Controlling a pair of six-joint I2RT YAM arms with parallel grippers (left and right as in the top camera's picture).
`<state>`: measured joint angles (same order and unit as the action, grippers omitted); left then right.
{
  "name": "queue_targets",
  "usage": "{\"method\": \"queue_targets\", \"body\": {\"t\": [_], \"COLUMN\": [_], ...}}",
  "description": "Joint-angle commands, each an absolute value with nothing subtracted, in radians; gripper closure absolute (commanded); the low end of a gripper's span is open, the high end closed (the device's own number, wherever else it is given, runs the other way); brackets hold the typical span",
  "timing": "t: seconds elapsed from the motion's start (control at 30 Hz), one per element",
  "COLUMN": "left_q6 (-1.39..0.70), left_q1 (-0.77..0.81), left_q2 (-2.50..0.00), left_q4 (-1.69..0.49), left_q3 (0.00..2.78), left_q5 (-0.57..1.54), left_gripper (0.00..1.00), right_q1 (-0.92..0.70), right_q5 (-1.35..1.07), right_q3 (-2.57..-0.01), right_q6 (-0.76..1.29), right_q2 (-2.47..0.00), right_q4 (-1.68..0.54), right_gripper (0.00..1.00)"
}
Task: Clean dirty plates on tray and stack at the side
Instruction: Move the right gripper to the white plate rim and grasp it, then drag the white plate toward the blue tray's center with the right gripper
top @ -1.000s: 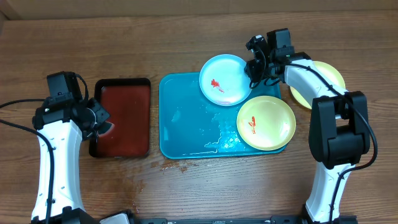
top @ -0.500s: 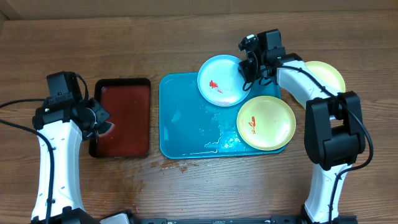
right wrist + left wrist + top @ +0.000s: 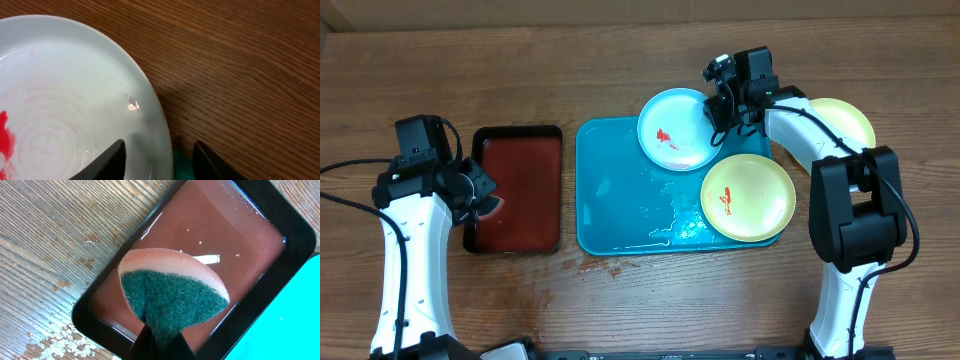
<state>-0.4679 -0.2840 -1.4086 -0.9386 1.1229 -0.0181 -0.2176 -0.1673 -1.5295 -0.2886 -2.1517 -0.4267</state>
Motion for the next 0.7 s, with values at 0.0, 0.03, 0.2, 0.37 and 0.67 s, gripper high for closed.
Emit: {"method": "queue_targets", "body": {"t": [0.0,0.03,0.2,0.37,0.67], "left_q6": [-0.460,-0.460,-0.460,-0.460,-0.460], "left_q1": [-0.289,-0.289,-0.289,-0.289,-0.289], "left_q2": [-1.414,-1.414,-1.414,-1.414,-1.414], "left_q4": [-0.933,-0.933,-0.933,-0.933,-0.930], "left_q3": [1.132,1.132,1.132,1.132,1.132], "left_q5": [-0.006,-0.006,-0.006,-0.006,0.001], "left_gripper": [0.96,0.96,0.96,0.96,0.96], "right_q1": [-0.221,-0.221,-0.222,-0.224,-0.249], "right_q5": [-0.158,-0.158,-0.159,-0.158,-0.167], "right_q3": [-1.538,-1.538,-1.538,-1.538,-1.576], "right_q6": [-0.292,-0.292,-0.288,-0.279,-0.145], "right_q2": [-2.174,-2.174,-2.174,-2.175,-2.165], "right_q4": [-0.420,-0.420,-0.420,-0.425,-0.505], "right_gripper": [0.55,0.55,0.68,0.82,0.96]}}
